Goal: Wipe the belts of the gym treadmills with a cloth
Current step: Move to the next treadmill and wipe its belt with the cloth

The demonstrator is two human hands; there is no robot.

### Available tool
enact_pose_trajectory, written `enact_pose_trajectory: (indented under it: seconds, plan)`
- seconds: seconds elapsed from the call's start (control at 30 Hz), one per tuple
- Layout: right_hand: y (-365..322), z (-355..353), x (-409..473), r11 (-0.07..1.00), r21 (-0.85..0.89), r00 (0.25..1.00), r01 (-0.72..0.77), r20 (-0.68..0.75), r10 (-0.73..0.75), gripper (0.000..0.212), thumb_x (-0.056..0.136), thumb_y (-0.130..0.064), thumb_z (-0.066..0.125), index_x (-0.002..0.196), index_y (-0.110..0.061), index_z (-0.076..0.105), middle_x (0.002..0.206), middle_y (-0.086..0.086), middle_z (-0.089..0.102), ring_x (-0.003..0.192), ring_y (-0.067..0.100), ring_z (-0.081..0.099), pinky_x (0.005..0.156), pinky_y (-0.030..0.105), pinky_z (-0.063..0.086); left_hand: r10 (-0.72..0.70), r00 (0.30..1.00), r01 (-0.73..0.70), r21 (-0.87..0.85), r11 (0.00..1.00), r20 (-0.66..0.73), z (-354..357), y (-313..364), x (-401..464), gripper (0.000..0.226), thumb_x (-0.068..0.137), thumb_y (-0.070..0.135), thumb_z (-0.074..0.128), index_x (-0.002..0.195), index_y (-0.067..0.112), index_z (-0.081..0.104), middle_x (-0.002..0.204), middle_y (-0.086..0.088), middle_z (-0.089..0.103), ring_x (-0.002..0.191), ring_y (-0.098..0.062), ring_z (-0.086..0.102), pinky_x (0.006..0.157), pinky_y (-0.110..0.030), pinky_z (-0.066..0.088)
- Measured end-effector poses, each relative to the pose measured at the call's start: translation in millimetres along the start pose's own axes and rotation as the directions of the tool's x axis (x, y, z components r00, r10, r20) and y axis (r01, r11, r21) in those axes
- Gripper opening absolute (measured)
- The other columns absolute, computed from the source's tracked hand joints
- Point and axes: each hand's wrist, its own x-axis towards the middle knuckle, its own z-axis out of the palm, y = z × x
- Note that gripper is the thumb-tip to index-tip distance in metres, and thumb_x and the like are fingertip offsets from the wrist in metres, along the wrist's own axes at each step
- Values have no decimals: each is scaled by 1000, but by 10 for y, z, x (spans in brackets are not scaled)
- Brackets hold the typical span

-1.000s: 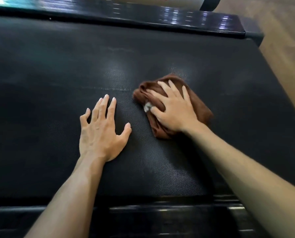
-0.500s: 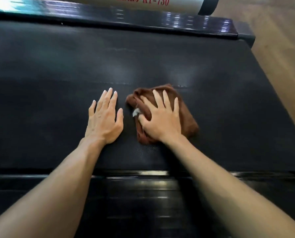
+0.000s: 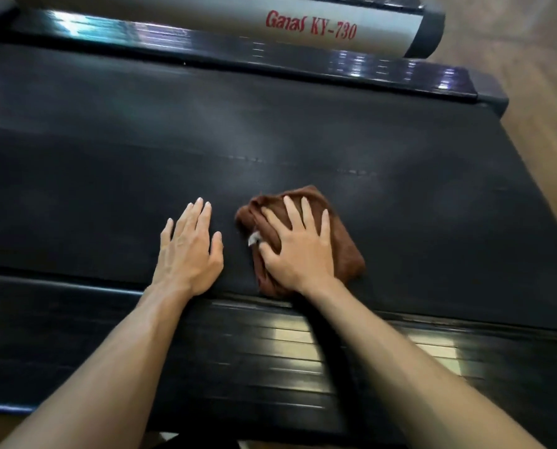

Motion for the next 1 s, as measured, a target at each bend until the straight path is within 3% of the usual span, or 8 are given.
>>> enact_pose_trajectory:
  seconds: [0.07,0.27,0.37,0.5,0.63,0.8,0.9,1.0]
  plan:
    - [188,-29,-210,1000,-21,1000,-4,20,5,73,89,-67,25,160,-49,24,175,-3,8,160,25,-5,125,59,-10,-2,1000,2,-14,1000,-19,-24,-55,16,62,106,28,40,163,12,20,172,-2,12,158,-14,6,128,-41,3]
    - [211,-107,486,950,59,952,-306,20,305,63,100,-59,36,161,-45,26,175,3,6,160,31,-7,121,65,-14,-16,999,15,-33,999,-31,-18,-160,-89,61,106,24,41,162,8,21,171,-7,15,158,-17,8,128,-39,0]
    - [-195,-56,680,989,51,990,-137,41,135,64,100,-59,38,161,-44,26,175,5,6,160,32,-7,122,65,-13,-3,998,2,-25,1000,-65,-17,-108,-75,60,105,16,42,160,5,24,170,-10,19,158,-19,12,128,-40,1]
    - [-148,7,59,995,50,996,84,29,-85,64,98,-61,38,160,-50,24,174,-2,7,160,27,-7,124,59,-16,71,986,-66,39,997,-150,-114,-13,175,58,102,10,44,159,3,30,168,-12,24,157,-22,17,129,-43,5]
    - [632,-90,-77,993,20,993,-114,-6,114,71,88,-68,27,158,-54,25,173,-7,11,160,22,-1,126,58,-7,91,990,-92,4,996,-105,-12,316,494,61,105,28,41,161,9,26,170,-7,18,158,-18,10,129,-42,1]
    - [1275,-198,858,929,71,929,-364,-50,368,63,96,-62,38,157,-49,32,173,-3,13,160,24,0,126,59,-6,46,999,-44,67,997,-25,258,606,1038,67,106,48,33,164,21,14,173,0,2,158,-14,-2,128,-45,-4]
    - [1440,-239,1635,891,99,893,-443,-44,448,64,95,-61,35,157,-46,35,173,0,14,160,27,0,125,61,-7,-13,1000,10,160,987,14,336,513,1237,77,102,59,27,165,21,4,172,4,-7,158,-11,-9,128,-47,-5]
    - [1338,-328,2481,906,96,908,-412,-33,417,65,98,-62,30,159,-41,35,173,2,16,160,31,2,124,64,-6,-27,999,32,217,976,-27,419,439,1260,82,99,63,21,165,19,-1,172,5,-10,157,-9,-11,127,-45,-2]
